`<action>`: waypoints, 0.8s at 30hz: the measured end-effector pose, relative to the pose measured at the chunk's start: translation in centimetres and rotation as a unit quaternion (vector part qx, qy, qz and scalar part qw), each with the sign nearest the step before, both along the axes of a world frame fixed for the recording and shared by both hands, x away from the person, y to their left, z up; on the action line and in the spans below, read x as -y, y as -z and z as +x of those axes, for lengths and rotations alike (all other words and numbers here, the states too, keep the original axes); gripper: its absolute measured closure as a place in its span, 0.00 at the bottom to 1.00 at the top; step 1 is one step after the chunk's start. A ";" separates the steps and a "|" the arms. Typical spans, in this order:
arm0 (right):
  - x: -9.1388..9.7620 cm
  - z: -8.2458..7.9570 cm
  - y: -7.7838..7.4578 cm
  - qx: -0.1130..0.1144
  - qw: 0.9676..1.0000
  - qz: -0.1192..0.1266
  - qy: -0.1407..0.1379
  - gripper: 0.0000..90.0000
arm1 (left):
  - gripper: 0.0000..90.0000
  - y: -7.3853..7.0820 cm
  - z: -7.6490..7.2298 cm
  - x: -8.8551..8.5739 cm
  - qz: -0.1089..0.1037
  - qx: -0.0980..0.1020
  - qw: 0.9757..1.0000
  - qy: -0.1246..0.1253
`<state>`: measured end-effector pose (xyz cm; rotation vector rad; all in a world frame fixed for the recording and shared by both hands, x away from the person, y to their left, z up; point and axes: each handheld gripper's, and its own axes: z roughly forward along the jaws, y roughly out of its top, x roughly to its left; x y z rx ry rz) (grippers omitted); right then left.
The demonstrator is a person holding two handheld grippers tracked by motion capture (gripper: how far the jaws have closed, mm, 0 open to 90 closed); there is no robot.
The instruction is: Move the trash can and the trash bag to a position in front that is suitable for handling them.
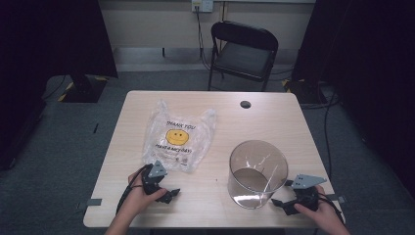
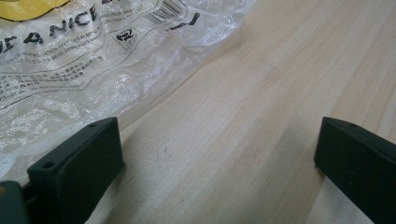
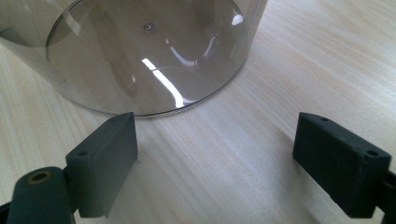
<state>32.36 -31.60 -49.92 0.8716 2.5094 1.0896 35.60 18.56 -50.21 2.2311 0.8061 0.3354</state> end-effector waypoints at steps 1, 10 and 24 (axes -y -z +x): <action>0.0 0.0 0.0 0.000 1.000 0.000 0.000 0.15 | 0.00 0.0 0.0 0.0 0.000 0.000 1.000 0.000; -0.2 -0.1 0.0 -0.001 1.000 0.000 0.010 0.15 | 0.00 0.0 0.0 0.0 0.000 0.000 1.000 0.000; -1.1 -0.7 -0.9 -0.008 1.000 0.008 -0.014 0.17 | 0.00 0.0 0.0 0.0 0.001 0.002 1.000 -0.002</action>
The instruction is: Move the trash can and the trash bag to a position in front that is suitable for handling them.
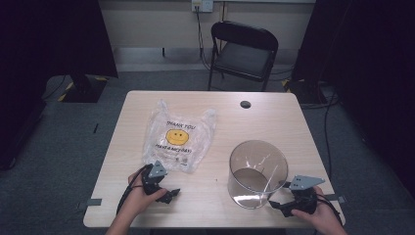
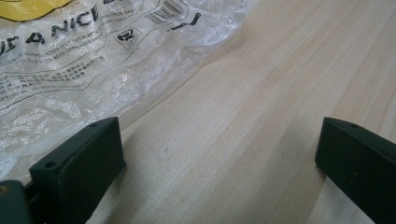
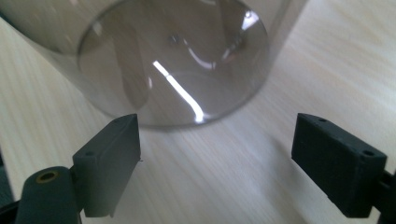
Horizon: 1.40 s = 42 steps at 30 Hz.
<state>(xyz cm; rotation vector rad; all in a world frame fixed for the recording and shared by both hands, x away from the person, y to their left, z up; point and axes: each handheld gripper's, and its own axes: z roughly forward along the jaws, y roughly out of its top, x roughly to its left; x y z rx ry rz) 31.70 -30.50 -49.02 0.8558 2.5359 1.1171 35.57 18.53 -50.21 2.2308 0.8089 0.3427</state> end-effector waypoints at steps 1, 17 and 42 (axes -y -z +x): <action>-0.1 0.0 -0.1 0.003 1.000 -0.006 -0.001 0.16 | 0.00 0.0 0.0 0.0 0.000 0.000 1.000 0.000; -1.8 0.0 -0.4 0.010 1.000 0.012 -0.012 0.17 | 0.00 0.0 -0.1 0.0 -0.001 0.000 1.000 -0.003; -3.9 1.3 -0.8 0.005 0.999 0.044 0.018 0.17 | 0.00 0.0 -0.1 0.0 -0.001 0.000 1.000 -0.003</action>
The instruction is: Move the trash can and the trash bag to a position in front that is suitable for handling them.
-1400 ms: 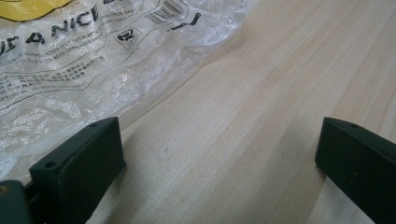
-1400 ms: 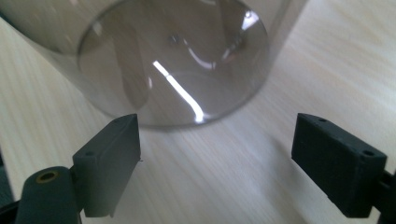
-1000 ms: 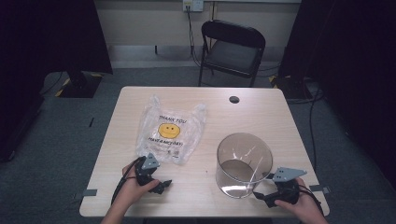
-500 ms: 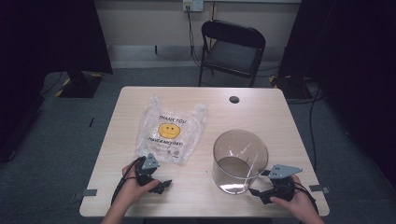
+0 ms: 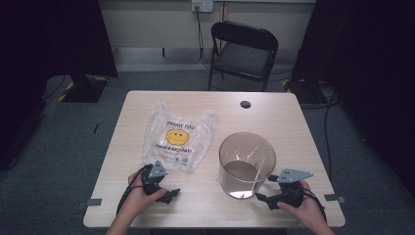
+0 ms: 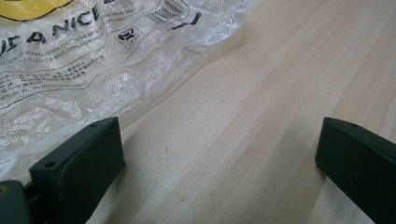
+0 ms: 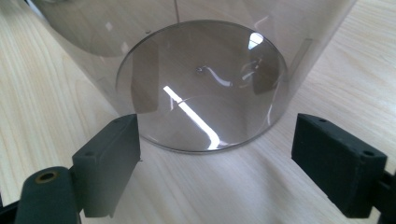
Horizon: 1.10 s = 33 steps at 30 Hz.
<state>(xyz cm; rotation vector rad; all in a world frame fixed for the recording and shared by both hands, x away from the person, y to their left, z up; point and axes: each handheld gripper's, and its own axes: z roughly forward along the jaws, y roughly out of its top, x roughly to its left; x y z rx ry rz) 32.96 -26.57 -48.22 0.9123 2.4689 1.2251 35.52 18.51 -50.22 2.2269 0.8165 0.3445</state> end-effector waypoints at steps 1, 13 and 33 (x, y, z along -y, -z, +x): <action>0.0 0.0 0.0 0.000 1.000 0.000 0.000 0.17 | 0.00 0.0 0.0 0.0 0.001 0.000 1.000 0.001; -1.6 0.2 0.0 -0.017 1.000 0.007 0.018 0.17 | 0.00 0.0 0.0 0.0 0.000 0.000 1.000 0.000; -3.3 2.4 -0.4 -0.009 0.999 0.016 0.037 0.17 | 0.00 0.0 0.0 0.0 0.000 0.000 1.000 0.000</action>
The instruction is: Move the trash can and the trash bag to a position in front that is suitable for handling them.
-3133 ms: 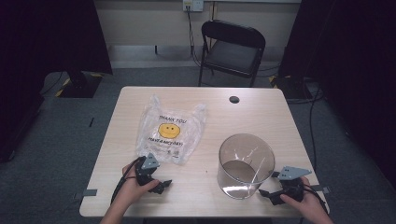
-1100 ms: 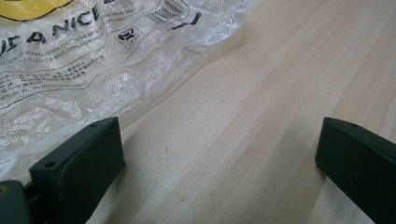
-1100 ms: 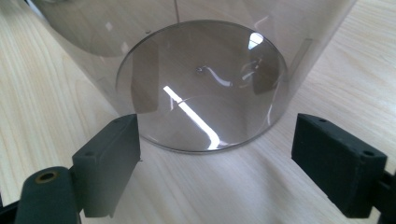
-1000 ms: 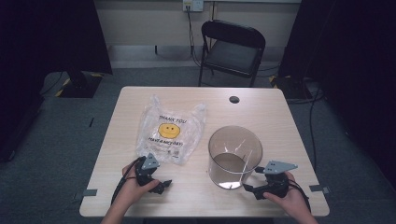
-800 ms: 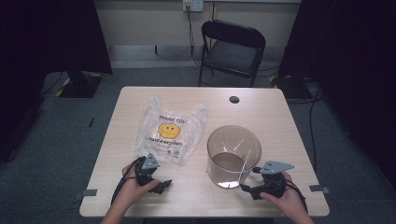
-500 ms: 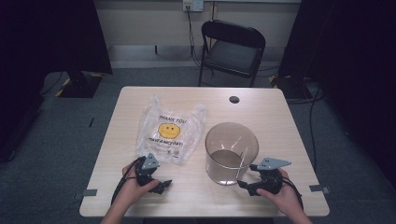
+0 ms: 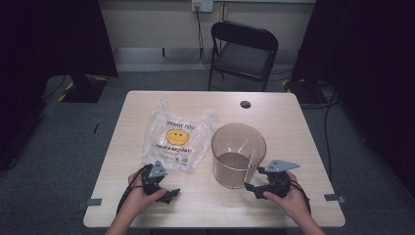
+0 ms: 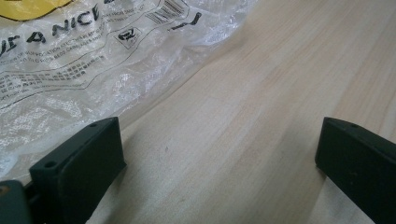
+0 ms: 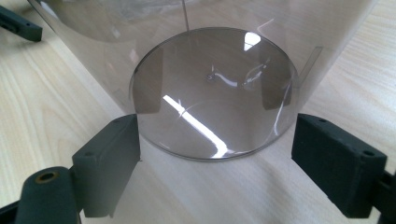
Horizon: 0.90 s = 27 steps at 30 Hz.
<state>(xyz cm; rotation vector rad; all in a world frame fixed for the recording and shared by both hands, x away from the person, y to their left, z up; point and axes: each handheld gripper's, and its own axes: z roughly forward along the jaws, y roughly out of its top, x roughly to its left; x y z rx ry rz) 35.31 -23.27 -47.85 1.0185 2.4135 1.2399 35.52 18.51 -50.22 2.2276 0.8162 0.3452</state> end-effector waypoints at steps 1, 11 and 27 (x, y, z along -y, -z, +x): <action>-0.2 0.2 0.0 0.002 1.000 0.000 0.001 0.17 | 0.00 0.0 0.0 0.0 0.000 0.000 1.000 0.000; -0.8 1.1 0.0 0.009 1.000 0.003 0.003 0.17 | 0.00 0.0 0.0 0.0 0.000 0.000 1.000 0.000; -1.8 2.9 0.1 0.013 1.000 0.004 -0.001 0.16 | 0.00 0.0 0.0 0.0 0.000 0.000 1.000 0.000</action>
